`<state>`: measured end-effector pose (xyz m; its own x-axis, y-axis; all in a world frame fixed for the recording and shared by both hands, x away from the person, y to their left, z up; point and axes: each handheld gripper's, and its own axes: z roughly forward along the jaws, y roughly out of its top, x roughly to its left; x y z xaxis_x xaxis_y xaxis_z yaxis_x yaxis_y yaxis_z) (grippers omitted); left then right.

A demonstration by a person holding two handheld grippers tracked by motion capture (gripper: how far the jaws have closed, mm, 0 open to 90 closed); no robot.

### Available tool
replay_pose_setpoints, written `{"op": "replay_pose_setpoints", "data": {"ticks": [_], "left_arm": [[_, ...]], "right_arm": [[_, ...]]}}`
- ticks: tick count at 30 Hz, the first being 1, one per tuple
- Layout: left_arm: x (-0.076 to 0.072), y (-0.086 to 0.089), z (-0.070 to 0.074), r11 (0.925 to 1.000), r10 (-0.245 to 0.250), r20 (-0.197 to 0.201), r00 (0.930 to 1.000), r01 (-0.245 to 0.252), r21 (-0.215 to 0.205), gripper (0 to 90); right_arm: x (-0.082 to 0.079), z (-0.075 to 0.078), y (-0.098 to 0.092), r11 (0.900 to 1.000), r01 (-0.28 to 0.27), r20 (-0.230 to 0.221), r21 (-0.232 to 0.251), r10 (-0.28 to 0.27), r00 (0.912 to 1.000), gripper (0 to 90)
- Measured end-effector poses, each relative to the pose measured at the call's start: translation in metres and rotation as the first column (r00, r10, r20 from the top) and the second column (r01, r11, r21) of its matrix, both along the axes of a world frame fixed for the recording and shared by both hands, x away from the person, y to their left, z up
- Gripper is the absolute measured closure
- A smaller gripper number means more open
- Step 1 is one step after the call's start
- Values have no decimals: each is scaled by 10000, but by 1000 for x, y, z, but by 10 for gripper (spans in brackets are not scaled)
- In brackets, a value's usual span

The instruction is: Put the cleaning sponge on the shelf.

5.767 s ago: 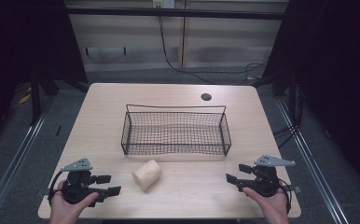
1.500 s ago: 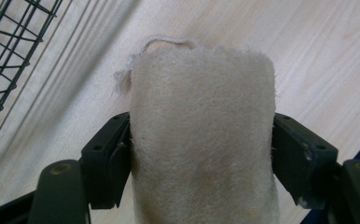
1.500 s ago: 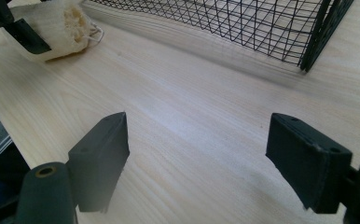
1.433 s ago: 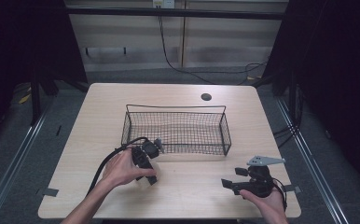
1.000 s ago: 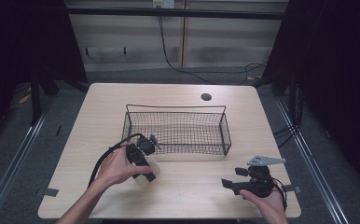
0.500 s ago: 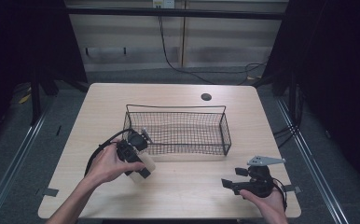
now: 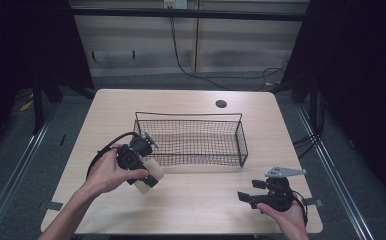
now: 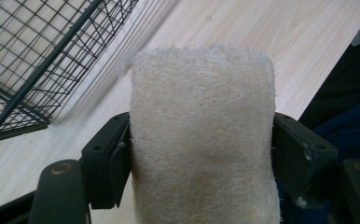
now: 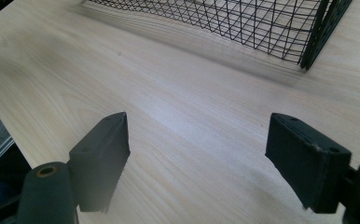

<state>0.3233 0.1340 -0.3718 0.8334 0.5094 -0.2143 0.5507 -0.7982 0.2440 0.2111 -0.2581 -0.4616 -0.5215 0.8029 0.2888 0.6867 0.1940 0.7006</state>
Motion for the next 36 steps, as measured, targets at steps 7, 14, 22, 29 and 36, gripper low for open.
{"op": "replay_pose_setpoints", "data": {"ticks": [7,14,22,29,36], "left_arm": [[4,3,12,9998,201,171,9997,-200,-28,278],[10,3,20,9990,445,168,9989,-445,-35,278],[21,4,32,9881,1525,-71,9883,-1526,-207,278],[32,8,41,9697,2430,-413,9692,-2438,-158,279],[45,7,50,9476,3174,-580,9465,-3189,-181,278]], "right_arm": [[0,0,0,10000,-20,-50,11,20,10000,212],[0,0,0,10000,14,-35,37,-14,10000,209],[0,0,0,10000,13,-24,24,-13,10000,208],[0,0,0,10000,-4,-26,50,4,10000,208],[0,0,0,10000,-7,-34,67,7,10000,208]]}}
